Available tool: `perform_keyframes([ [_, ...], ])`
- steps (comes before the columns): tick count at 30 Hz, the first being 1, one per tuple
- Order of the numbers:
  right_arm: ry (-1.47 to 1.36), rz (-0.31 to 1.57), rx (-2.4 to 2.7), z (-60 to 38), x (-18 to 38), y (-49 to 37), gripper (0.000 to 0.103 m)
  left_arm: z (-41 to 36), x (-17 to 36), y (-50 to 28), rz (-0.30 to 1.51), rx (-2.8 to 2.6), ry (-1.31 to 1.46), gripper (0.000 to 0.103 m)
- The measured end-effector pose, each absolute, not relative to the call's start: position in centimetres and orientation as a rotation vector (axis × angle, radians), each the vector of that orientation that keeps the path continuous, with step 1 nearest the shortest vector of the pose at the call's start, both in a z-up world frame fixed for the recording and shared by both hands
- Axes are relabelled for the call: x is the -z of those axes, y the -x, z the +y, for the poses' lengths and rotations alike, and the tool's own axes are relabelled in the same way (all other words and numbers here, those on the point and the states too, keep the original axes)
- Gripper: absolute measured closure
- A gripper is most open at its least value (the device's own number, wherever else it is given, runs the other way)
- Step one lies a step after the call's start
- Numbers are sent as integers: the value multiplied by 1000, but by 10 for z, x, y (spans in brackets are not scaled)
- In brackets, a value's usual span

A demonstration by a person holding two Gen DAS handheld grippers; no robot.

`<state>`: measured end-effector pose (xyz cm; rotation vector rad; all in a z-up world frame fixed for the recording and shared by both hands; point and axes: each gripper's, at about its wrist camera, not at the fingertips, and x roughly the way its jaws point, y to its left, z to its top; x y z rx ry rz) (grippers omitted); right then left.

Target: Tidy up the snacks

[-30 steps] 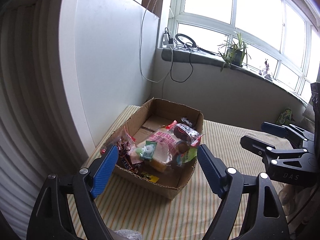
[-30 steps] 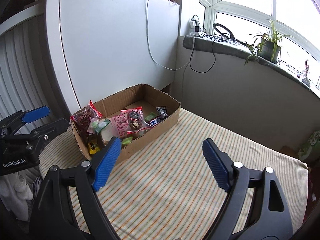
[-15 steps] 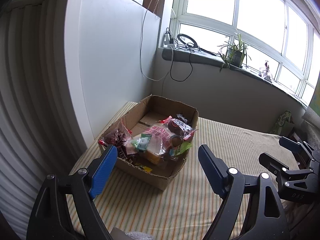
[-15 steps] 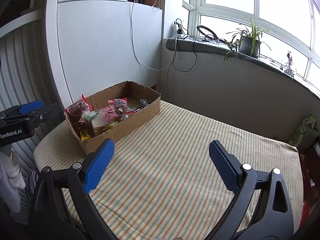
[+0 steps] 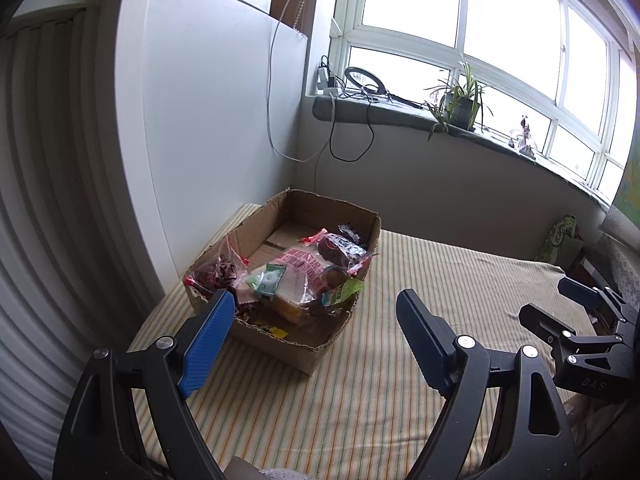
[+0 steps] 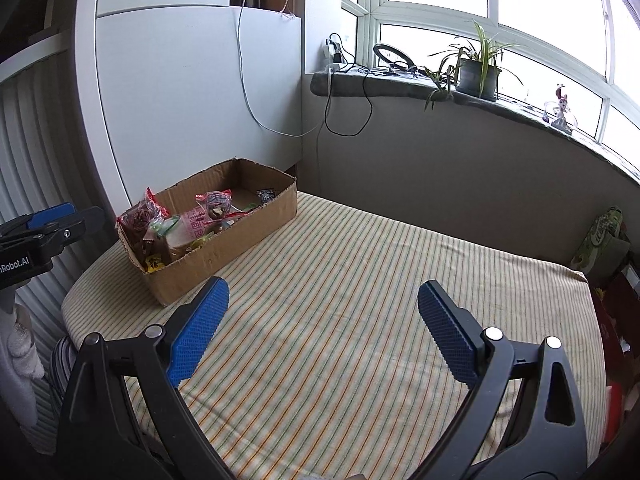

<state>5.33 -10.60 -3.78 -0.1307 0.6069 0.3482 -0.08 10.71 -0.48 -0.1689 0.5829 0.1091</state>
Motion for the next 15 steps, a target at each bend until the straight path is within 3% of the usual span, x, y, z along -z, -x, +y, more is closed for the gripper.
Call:
perform_keyframes([
  [15, 92, 620, -350, -121, 41, -56, 6, 98, 3, 1, 585, -108, 160, 20],
])
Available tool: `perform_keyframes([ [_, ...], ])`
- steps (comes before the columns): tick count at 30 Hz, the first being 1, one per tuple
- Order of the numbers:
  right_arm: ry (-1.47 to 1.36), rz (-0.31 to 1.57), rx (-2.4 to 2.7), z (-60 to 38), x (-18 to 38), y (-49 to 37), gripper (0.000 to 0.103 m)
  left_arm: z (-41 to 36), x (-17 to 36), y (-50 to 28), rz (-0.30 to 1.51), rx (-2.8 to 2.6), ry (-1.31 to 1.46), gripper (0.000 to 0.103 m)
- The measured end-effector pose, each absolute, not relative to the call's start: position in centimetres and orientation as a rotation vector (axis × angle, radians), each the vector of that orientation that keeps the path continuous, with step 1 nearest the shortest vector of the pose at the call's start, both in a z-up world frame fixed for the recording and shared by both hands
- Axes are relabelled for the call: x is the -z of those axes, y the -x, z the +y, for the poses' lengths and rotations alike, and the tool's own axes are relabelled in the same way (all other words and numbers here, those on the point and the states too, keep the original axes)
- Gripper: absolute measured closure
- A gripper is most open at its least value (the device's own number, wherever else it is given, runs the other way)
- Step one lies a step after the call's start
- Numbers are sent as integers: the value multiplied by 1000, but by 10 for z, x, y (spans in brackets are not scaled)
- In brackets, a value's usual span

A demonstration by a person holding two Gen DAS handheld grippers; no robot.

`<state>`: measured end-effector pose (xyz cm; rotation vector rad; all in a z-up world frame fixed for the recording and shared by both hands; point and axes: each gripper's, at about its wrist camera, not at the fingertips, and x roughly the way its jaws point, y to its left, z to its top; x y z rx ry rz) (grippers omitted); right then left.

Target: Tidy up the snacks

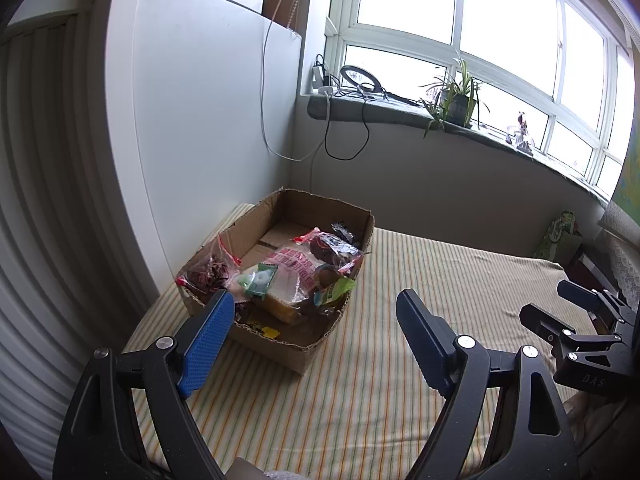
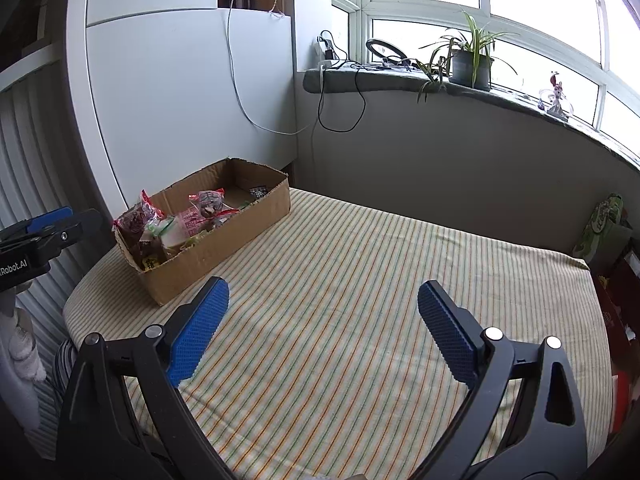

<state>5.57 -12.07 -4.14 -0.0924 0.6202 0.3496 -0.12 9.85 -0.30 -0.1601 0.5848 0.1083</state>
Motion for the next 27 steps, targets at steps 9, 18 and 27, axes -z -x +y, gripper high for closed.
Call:
perform_keyframes([
  [9, 93, 626, -346, -122, 44, -58, 6, 100, 3, 1, 585, -110, 161, 20],
  [18, 95, 631, -347, -122, 46, -59, 6, 100, 5, 2, 583, -115, 158, 20],
  [27, 83, 643, -312, -137, 53, -65, 6, 100, 8, 1, 593, -117, 163, 20],
])
